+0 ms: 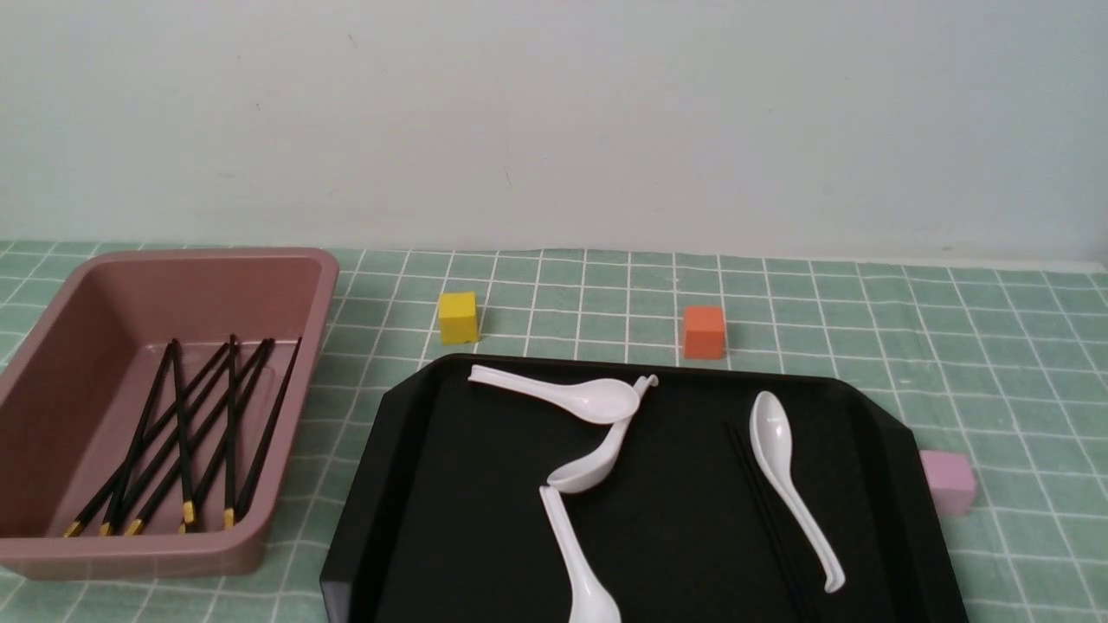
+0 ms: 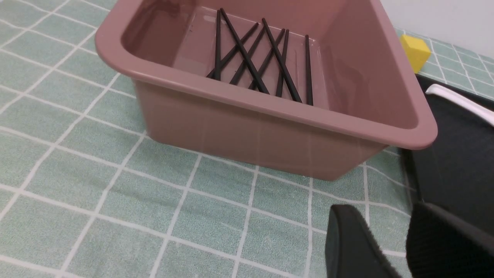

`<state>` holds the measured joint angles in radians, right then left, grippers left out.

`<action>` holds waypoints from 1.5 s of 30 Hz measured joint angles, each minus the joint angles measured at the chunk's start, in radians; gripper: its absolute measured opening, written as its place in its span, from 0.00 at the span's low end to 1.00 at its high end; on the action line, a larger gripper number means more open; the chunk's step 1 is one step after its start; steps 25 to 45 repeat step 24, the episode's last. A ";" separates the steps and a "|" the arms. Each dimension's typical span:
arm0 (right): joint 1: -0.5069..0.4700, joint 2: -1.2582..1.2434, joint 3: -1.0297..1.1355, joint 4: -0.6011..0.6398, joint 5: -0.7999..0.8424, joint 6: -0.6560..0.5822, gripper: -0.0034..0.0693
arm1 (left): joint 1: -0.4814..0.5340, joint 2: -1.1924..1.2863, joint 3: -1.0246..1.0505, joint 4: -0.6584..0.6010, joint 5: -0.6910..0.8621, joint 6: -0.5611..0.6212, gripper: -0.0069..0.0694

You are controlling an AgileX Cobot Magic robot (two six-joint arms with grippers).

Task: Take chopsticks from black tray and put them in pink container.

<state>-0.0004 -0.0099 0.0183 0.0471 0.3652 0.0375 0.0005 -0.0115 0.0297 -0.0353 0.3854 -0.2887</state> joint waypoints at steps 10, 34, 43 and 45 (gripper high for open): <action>0.000 0.000 0.000 0.000 0.000 0.000 0.14 | 0.000 0.000 0.000 0.000 0.000 0.000 0.40; 0.000 0.000 0.000 0.000 0.000 0.000 0.17 | 0.000 0.000 0.000 0.000 0.000 0.000 0.40; 0.000 0.000 0.000 0.000 0.000 0.000 0.17 | 0.000 0.000 0.000 0.000 0.000 0.000 0.40; 0.000 0.000 0.000 0.000 0.000 0.000 0.17 | 0.000 0.000 0.000 0.000 0.000 0.000 0.40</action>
